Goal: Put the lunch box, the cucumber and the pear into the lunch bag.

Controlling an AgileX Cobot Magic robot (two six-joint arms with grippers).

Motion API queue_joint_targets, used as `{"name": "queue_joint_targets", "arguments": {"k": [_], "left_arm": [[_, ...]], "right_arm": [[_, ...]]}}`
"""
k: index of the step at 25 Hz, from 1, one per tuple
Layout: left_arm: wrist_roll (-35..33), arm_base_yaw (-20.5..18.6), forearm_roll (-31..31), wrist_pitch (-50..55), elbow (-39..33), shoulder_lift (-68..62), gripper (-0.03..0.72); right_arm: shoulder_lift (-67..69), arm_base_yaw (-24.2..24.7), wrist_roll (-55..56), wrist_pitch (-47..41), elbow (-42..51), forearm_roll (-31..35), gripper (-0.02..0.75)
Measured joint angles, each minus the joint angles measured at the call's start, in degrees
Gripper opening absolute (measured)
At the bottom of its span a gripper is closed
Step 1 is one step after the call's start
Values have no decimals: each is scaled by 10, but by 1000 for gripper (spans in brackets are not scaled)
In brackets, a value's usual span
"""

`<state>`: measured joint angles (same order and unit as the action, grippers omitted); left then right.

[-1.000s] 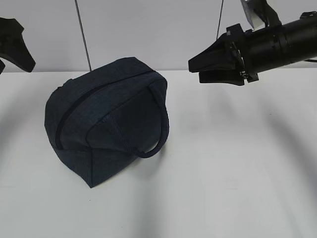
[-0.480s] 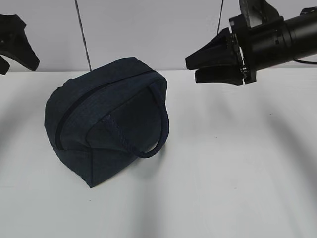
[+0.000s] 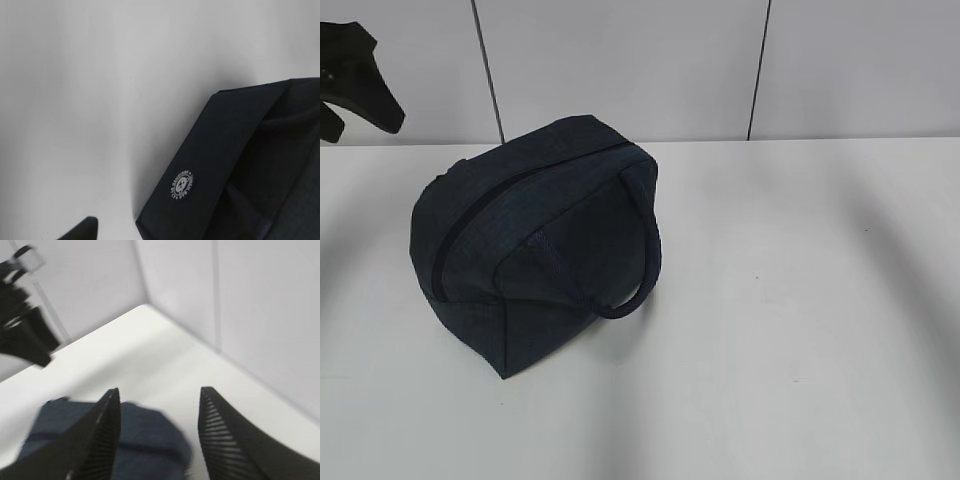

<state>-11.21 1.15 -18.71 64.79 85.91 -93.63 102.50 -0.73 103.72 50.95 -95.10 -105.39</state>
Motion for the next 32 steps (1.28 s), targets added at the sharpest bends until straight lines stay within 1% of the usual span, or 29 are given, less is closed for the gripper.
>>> {"name": "queue_joint_targets", "arguments": {"k": [3, 7, 9, 12, 17, 18, 19, 22, 23, 24, 26, 28, 30, 31, 32], "left_arm": [[0, 0, -8, -13, 0, 0, 469], [0, 0, -20, -31, 0, 0, 469], [0, 0, -21, -38, 0, 0, 469], [0, 0, -22, -48, 0, 0, 469], [0, 0, -23, -56, 0, 0, 469], [0, 0, -23, -56, 0, 0, 469], [0, 0, -23, -57, 0, 0, 469], [0, 0, -23, -58, 0, 0, 469], [0, 0, -23, -60, 0, 0, 469], [0, 0, -23, -60, 0, 0, 469], [0, 0, -24, -61, 0, 0, 469], [0, 0, -25, -63, 0, 0, 469], [-1, 0, -24, -64, 0, 0, 469], [-4, 0, -23, -64, 0, 0, 469], [-10, 0, -21, -64, 0, 0, 469]], "right_arm": [[0, 0, -73, -121, -11, 0, 392], [0, 0, -129, -271, -11, 0, 372], [0, 0, -137, -342, -11, 0, 356], [0, 0, -138, -480, -11, 0, 342], [-3, 0, -133, -652, -11, 16, 338], [-5, 0, -133, -695, -11, 42, 338], [-6, 0, -134, -734, -11, 82, 338], [-10, 0, -161, -902, -12, 251, 338], [-10, 1, -179, -946, -12, 311, 338], [-10, 3, -197, -969, -12, 361, 338], [-10, 4, -260, -980, -12, 471, 338], [-10, 2, -353, -951, -12, 606, 337], [-10, -5, -494, -917, -12, 735, 337], [-10, -11, -573, -914, -12, 783, 337], [-10, -18, -650, -917, -12, 813, 337]]}}
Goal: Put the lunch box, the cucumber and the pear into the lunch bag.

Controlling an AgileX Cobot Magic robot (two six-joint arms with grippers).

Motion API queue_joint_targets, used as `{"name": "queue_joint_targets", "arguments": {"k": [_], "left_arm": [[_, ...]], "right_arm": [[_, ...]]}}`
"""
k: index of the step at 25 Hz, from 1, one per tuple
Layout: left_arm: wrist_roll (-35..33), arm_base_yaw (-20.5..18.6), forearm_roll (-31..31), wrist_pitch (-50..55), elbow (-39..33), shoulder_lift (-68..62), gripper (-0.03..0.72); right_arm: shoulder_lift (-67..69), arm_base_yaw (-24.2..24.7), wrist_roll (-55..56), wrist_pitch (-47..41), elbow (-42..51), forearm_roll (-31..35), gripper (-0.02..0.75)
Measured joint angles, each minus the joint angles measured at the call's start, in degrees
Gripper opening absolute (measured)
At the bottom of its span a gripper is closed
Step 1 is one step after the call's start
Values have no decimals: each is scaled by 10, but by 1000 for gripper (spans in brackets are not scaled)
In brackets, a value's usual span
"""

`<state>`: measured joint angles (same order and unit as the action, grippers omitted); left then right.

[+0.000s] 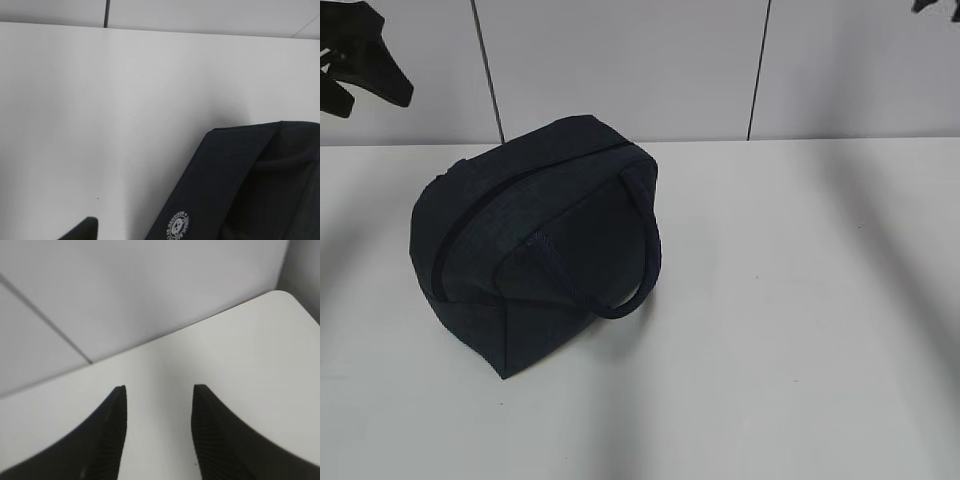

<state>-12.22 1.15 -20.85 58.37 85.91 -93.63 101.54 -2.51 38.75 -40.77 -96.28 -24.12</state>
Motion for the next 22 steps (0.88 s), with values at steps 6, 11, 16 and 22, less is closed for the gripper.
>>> {"name": "queue_joint_targets", "arguments": {"k": [6, 11, 16, 22], "left_arm": [[-32, 0, 25, 6, 0, 0, 469], [-38, 0, 61, 22, -2, 5, 469], [-39, 0, 71, 8, -46, 55, 469], [-40, 0, 62, -47, -157, 160, 469]], "right_arm": [[0, -59, -225, -99, 0, 69, 337], [-4, -130, -321, -156, 0, 83, 337], [-37, -192, -364, -176, 0, 85, 337], [-105, -215, -375, -223, 0, 86, 337]]}}
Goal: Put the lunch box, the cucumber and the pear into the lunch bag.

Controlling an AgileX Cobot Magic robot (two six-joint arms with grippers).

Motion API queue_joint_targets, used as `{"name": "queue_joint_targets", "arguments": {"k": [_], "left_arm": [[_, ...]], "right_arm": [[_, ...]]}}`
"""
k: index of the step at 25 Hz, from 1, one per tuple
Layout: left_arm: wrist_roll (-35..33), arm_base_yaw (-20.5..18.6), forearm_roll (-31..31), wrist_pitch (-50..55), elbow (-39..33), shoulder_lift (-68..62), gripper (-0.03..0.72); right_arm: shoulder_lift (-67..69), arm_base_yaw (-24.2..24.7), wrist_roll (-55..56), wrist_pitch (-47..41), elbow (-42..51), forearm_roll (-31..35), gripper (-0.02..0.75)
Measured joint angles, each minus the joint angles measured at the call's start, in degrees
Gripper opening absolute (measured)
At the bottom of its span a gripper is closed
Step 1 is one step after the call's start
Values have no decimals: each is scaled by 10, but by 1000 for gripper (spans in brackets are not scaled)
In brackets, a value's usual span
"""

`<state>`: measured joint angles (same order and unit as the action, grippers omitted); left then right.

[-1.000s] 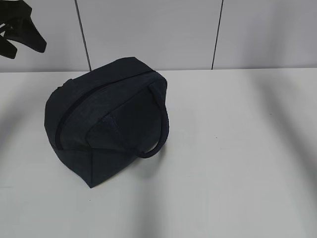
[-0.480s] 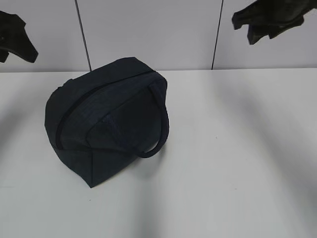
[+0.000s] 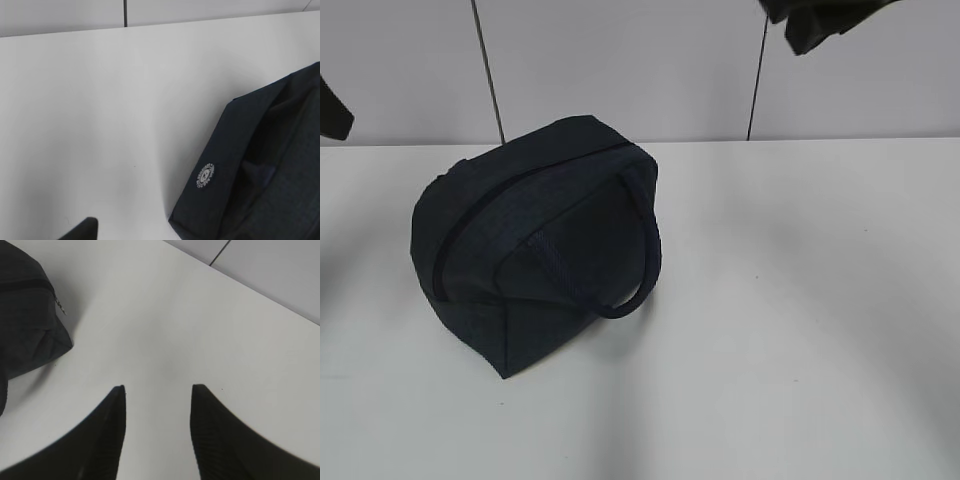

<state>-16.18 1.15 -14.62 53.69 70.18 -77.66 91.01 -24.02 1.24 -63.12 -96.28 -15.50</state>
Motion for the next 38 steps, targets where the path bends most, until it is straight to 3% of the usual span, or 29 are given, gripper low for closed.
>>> {"name": "queue_joint_targets", "arguments": {"k": [13, 20, 27, 33, 38], "left_arm": [[0, 0, -28, -50, -193, 260, 469], [0, 0, -46, -32, -269, 415, 469], [2, 0, -56, 46, -289, 543, 469], [23, 0, -51, 123, -289, 620, 469], [48, 0, 4, 155, -299, 707, 469]], "right_arm": [[-225, 0, -1, -68, 30, 14, 337], [-396, 0, 28, -51, 209, 14, 337], [-622, 0, 51, -32, 415, 13, 337], [-793, 0, 51, -49, 511, 20, 337], [-913, 0, 24, -55, 559, 43, 337]]}}
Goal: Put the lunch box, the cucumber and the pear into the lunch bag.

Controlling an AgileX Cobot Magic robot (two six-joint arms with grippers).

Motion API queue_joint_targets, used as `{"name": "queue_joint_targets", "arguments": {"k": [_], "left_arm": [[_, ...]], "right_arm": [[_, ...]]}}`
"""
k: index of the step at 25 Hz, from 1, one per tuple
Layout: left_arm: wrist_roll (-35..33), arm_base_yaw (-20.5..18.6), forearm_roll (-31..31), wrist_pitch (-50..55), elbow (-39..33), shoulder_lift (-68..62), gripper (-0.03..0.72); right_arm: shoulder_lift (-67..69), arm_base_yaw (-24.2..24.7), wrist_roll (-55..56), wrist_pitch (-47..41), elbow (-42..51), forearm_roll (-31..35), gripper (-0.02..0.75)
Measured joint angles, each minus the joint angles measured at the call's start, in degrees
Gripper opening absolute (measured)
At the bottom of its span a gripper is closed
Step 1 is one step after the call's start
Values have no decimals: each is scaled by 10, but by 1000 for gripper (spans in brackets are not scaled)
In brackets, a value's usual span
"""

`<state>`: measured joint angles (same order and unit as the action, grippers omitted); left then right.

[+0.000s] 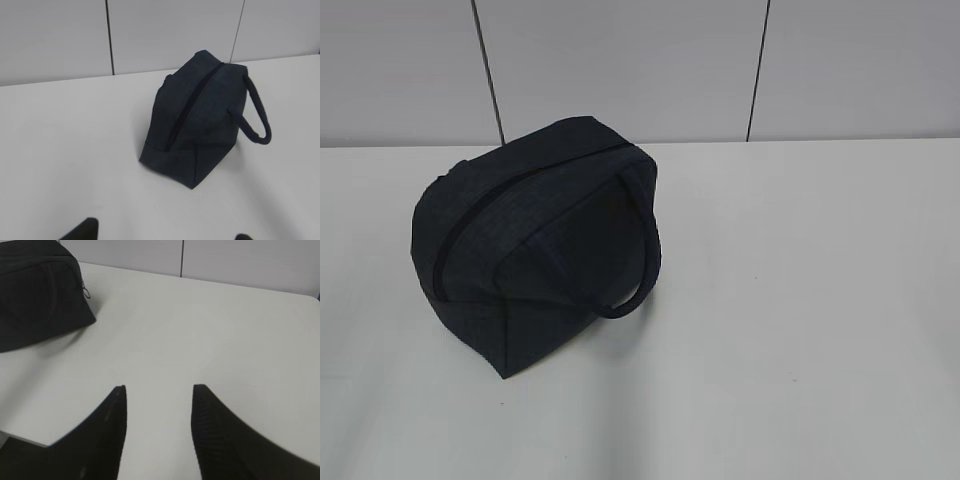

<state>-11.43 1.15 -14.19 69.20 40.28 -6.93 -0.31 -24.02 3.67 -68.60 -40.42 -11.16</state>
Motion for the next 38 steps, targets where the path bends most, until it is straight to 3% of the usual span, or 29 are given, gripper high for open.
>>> {"name": "queue_joint_targets", "arguments": {"k": [8, 16, 38], "left_arm": [[19, 0, 17, 22, -70, 77, 469], [21, 0, 21, -47, -98, 77, 468], [21, 0, 45, -50, -98, 77, 467]], "right_arm": [[-8, 0, -96, 15, 76, 106, 337], [-8, 0, -100, 30, 120, 112, 337], [-8, 2, -92, 30, 120, 112, 337]]}}
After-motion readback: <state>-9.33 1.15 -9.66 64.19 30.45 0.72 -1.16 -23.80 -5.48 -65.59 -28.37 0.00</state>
